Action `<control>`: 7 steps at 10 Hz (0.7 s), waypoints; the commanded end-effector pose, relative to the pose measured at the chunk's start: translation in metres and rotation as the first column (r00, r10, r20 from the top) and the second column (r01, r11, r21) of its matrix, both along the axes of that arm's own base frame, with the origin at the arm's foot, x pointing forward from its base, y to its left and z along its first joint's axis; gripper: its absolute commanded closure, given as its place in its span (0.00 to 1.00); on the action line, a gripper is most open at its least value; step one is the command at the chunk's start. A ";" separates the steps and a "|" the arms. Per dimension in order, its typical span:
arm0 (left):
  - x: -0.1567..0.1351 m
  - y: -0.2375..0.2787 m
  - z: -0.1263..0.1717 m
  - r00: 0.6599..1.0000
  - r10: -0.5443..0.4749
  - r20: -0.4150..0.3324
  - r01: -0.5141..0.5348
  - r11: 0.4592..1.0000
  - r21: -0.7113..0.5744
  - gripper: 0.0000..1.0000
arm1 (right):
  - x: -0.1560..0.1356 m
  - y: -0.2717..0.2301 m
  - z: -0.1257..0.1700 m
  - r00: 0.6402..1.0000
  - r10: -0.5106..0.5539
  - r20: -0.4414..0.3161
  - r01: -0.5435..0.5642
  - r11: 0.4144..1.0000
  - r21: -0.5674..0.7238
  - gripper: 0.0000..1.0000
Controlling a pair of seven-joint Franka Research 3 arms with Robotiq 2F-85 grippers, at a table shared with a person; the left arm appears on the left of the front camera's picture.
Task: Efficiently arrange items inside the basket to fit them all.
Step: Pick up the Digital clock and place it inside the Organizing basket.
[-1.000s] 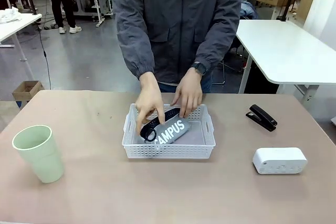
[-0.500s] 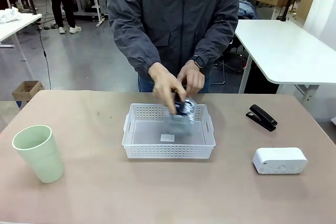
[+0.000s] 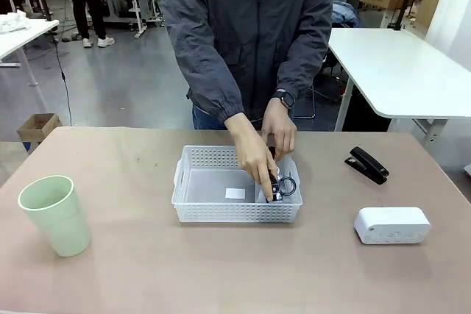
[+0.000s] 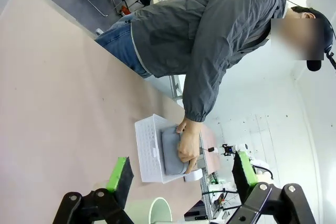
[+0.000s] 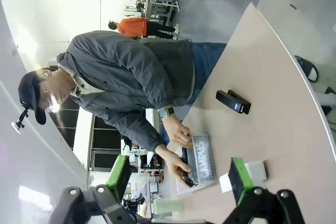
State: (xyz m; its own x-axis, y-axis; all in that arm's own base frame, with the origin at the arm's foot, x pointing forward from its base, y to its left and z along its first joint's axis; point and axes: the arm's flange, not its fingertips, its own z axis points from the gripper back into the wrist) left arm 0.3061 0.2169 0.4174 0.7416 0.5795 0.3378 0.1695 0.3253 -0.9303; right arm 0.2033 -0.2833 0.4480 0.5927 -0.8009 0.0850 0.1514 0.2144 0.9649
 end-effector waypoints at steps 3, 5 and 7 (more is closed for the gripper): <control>-0.001 0.002 0.001 1.000 -0.011 0.003 0.011 1.000 -0.007 0.00 | 0.002 -0.001 0.001 0.999 -0.002 0.039 0.002 1.000 -0.011 0.00; -0.001 0.002 0.001 1.000 -0.011 0.003 0.011 1.000 -0.007 0.00 | 0.002 -0.001 0.001 0.999 -0.002 0.039 0.002 1.000 -0.011 0.00; -0.001 0.002 0.001 1.000 -0.011 0.003 0.011 1.000 -0.007 0.00 | 0.002 -0.001 0.001 0.999 -0.002 0.039 0.002 1.000 -0.011 0.00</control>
